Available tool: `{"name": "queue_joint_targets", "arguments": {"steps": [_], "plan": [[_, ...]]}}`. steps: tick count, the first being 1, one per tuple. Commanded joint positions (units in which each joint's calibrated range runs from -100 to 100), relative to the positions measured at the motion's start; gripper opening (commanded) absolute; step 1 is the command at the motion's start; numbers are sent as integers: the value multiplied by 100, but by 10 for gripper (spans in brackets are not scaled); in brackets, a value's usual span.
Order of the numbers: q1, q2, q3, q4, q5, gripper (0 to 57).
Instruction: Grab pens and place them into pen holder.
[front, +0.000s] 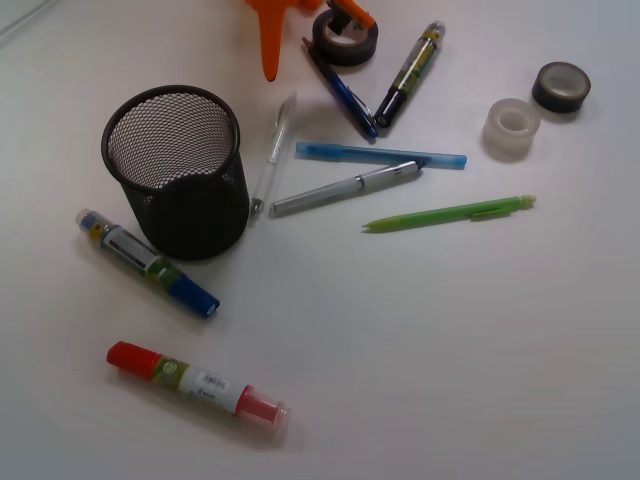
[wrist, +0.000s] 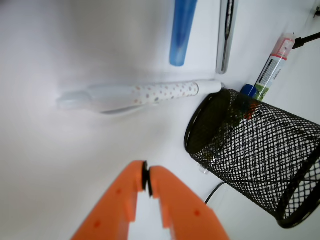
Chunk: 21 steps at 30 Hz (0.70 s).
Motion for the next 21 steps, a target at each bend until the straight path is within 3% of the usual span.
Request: {"name": "queue_joint_targets", "arguments": {"steps": [1, 18, 21], "plan": [[336, 395, -265, 165, -5, 4], [313, 582, -356, 148, -20, 4], [104, 1067, -636, -132, -440, 4]]}}
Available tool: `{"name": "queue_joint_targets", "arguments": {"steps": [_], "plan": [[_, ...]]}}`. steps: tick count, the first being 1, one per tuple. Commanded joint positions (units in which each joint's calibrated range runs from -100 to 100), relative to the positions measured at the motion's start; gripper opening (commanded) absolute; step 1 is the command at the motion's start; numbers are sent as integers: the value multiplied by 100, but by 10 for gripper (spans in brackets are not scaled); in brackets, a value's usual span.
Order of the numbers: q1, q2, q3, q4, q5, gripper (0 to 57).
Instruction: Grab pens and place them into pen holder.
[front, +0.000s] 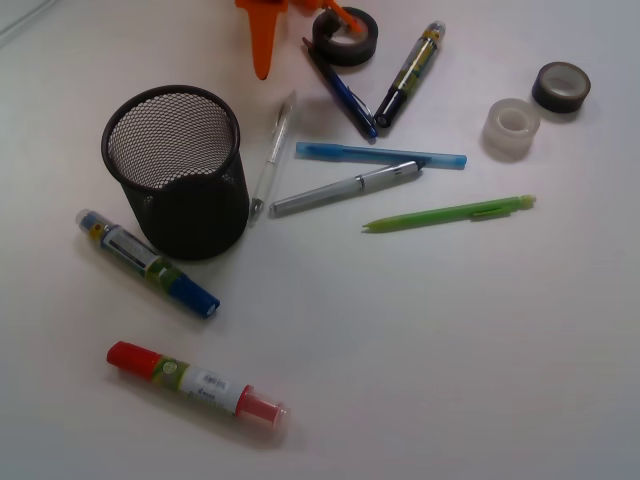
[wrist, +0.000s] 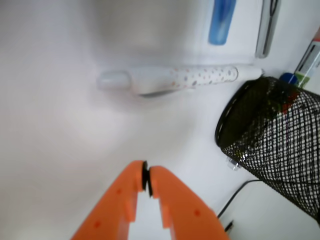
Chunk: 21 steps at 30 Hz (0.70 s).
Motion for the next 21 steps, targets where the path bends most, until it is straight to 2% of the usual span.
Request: {"name": "queue_joint_targets", "arguments": {"steps": [1, 7, 14, 16, 19, 21], "plan": [[-141, 573, -529, -420, -567, 4], [-178, 2553, -1553, -1338, -1792, 4], [-89, 4517, -2441, -1356, -3775, 11], [-103, 4823, -2495, -1364, -4132, 56], [-186, 5129, -2468, -1522, -4669, 173], [-313, 5256, -2477, -1522, -4943, 223]]}}
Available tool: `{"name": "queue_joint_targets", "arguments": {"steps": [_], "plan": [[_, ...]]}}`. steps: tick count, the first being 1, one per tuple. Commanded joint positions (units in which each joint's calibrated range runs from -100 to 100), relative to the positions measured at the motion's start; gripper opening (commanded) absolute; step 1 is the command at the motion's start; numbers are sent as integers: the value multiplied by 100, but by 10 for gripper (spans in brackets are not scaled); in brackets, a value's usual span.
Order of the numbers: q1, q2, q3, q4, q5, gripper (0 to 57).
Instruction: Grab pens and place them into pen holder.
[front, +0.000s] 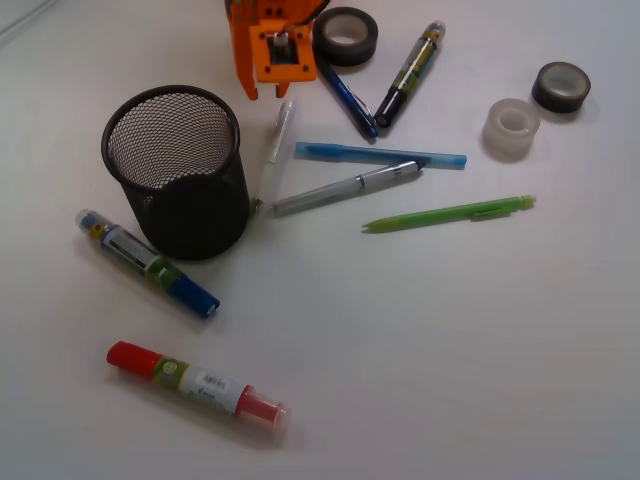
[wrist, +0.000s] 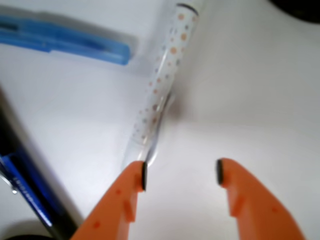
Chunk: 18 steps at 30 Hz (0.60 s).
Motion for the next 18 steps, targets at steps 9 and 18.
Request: {"name": "queue_joint_targets", "arguments": {"steps": [9, 18], "plan": [[-337, 738, -493, -79, -860, 226], [-427, 1928, -1055, -639, -860, 226]]}}
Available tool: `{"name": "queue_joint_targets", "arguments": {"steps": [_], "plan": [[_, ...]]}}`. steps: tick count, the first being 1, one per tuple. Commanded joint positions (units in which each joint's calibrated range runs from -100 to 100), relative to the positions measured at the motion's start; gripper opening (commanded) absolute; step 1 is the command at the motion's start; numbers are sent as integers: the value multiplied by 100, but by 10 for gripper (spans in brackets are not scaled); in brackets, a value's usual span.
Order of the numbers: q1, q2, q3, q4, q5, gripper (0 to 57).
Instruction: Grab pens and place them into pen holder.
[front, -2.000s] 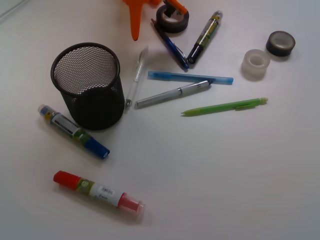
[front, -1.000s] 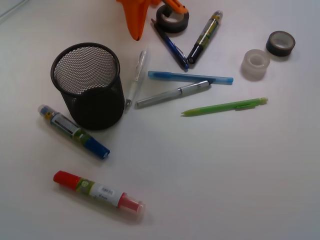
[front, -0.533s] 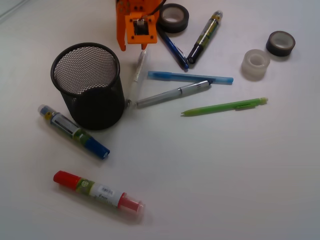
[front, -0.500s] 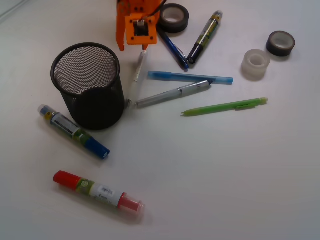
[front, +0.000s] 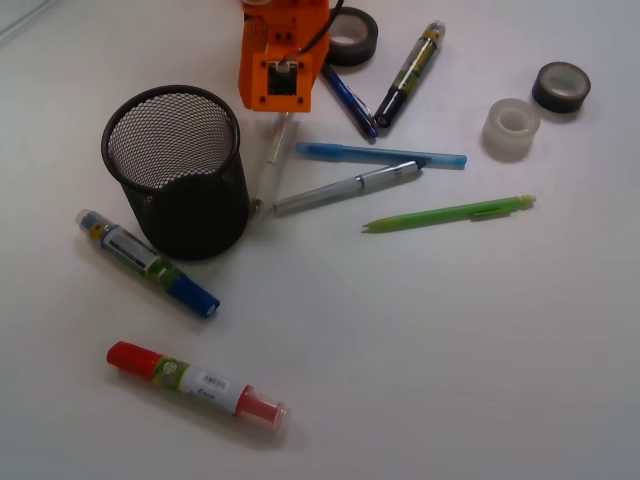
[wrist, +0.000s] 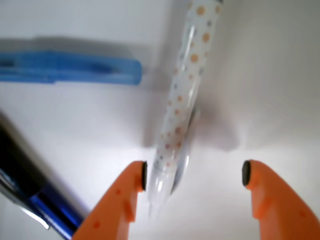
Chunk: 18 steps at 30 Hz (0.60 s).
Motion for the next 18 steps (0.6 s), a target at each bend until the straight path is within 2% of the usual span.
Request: {"name": "queue_joint_targets", "arguments": {"steps": [1, 5, 7, 13, 18], "plan": [[-80, 504, -282, -633, -20, 226], [-132, 989, -246, -1315, -20, 225], [-117, 1184, -237, -1482, -10, 202], [-94, 1320, -381, -1482, 15, 0], [-94, 1320, -391, -1464, 98, 4]]}}
